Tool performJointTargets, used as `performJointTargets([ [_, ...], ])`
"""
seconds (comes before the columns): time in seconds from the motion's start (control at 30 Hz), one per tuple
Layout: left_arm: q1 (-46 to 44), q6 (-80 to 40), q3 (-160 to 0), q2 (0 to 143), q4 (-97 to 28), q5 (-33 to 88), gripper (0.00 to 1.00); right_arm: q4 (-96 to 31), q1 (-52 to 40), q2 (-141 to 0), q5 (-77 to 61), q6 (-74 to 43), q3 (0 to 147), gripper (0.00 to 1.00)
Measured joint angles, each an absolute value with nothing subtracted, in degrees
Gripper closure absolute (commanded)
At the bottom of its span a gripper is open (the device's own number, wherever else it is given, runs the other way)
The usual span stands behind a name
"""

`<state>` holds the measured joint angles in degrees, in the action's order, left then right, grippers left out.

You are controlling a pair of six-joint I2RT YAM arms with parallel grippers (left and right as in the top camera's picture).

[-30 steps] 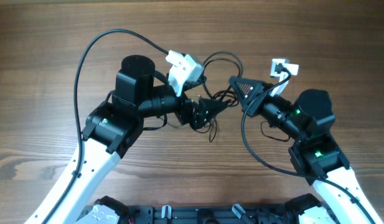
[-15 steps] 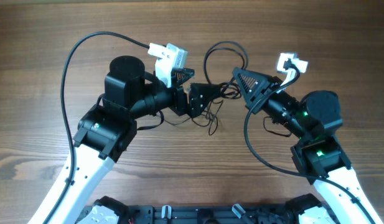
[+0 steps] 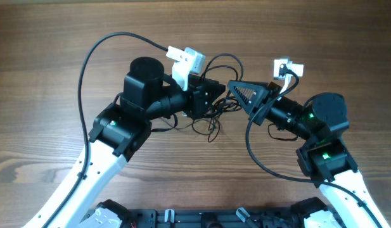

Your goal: Untangle cables

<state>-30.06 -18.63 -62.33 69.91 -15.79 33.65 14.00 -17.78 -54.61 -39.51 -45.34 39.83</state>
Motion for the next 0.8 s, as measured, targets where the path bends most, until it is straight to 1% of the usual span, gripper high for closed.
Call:
performJointTargets([
  [0.07,-30.1,-18.9,-62.3,69.9,-15.7,33.7,0.96,13.7,-17.8,-54.6,-39.7,-44.4,39.8,0.9],
  [0.13,-30.1,-18.8,-62.3,69.9,-15.1,33.7,0.96,11.9,-17.8,-54.6,-39.6,-42.5,39.8,0.48],
  [0.17,-30.1,-18.8,-62.3,69.9,-14.7,33.7,0.96,11.0,-17.8,-54.6,-39.4,-42.1,39.9,0.3],
  [0.2,-30.1,-18.8,-62.3,69.9,-13.9,33.7,0.96,9.6,-17.8,-54.6,-38.8,-41.1,39.9,0.22],
  [0.23,-30.1,-18.8,-62.3,69.9,-13.2,33.7,0.96,8.8,-17.8,-54.6,-38.4,-40.1,39.9,0.12],
  [0.27,-30.1,-18.8,-62.3,69.9,-12.4,33.7,0.96,6.2,-17.8,-54.6,-36.3,-39.3,39.9,0.07],
  [0.37,-29.8,-18.9,-62.3,69.8,-11.7,33.5,0.96,1.2,-17.8,-54.5,-31.5,-37.7,39.9,0.01],
  [0.57,-27.6,-23.3,-62.3,68.3,-11.3,29.5,0.96,-1.2,-17.8,-54.5,-26.7,-36.7,39.8,0.01],
  [0.8,-27.2,-26.0,-62.3,68.2,-9.1,28.3,0.96,-2.7,-17.8,-54.5,-25.8,-30.8,39.8,0.02],
])
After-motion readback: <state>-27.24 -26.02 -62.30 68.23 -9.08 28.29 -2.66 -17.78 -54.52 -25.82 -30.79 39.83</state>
